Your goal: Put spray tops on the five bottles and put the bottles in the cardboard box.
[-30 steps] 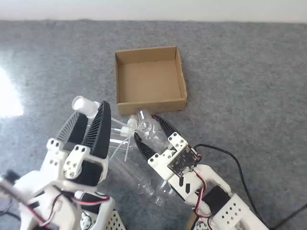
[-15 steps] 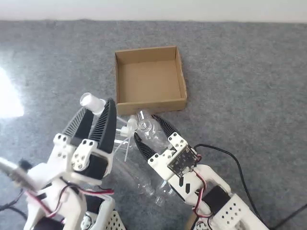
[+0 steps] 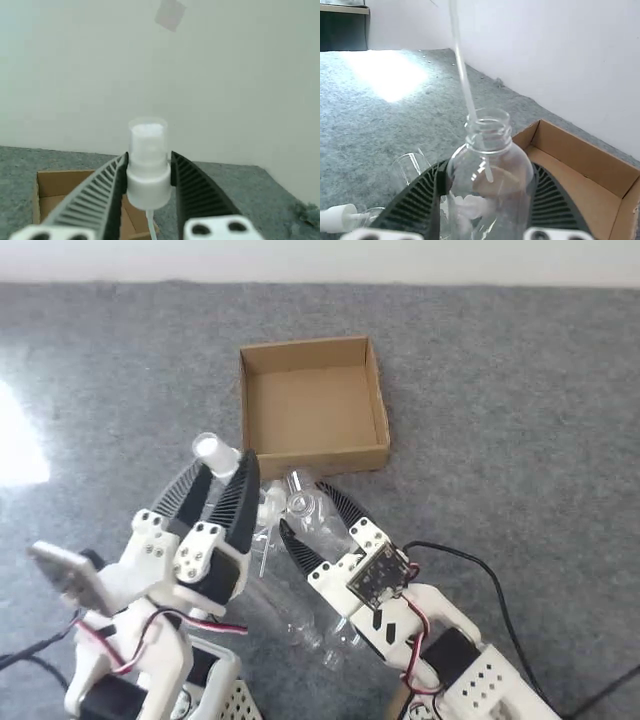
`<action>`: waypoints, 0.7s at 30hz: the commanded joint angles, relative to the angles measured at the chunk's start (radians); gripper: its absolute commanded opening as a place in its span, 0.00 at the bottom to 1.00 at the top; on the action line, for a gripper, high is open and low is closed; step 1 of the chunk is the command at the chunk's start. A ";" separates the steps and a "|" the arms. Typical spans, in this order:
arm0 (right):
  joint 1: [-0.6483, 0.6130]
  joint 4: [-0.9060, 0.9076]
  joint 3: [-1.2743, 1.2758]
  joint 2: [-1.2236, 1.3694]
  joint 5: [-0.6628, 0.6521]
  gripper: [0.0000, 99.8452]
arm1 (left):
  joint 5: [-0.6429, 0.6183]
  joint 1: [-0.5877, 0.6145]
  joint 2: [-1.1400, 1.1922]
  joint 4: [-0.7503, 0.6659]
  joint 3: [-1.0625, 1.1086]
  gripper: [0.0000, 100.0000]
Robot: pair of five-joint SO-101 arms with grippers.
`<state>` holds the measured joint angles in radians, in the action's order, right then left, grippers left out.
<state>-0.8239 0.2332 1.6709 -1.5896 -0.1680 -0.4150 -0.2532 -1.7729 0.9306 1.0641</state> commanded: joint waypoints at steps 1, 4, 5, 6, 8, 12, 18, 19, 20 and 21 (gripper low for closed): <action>0.002 0.038 0.020 -0.013 -0.018 0.11 | 0.029 -0.055 0.000 -0.031 0.010 0.01; 0.013 0.064 0.020 -0.015 -0.018 0.11 | 0.060 -0.081 0.000 -0.029 0.021 0.01; 0.025 0.065 0.020 -0.015 -0.018 0.11 | 0.060 -0.089 0.000 -0.029 0.027 0.01; 0.038 0.065 0.020 -0.015 -0.018 0.11 | 0.060 -0.097 0.000 -0.029 0.033 0.01; 0.064 0.065 0.020 -0.015 -0.018 0.11 | 0.060 -0.112 0.003 -0.032 0.041 0.01; 0.079 0.067 0.020 -0.015 -0.018 0.11 | 0.061 -0.109 0.002 -0.051 0.079 0.01; 0.077 0.067 0.020 -0.015 -0.018 0.11 | 0.061 -0.117 0.000 -0.051 0.139 0.02; 0.077 0.067 0.020 -0.015 -0.018 0.11 | 0.061 -0.115 0.000 -0.051 0.140 0.02; 0.077 0.067 0.020 -0.015 -0.018 0.11 | 0.061 -0.109 0.000 -0.051 0.143 0.02; 0.077 0.067 0.020 -0.015 -0.018 0.11 | 0.061 -0.109 0.000 -0.051 0.145 0.02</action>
<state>-0.7610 0.2992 1.6709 -1.5896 -0.1711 -0.3629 -0.3636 -1.7729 0.9060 1.2114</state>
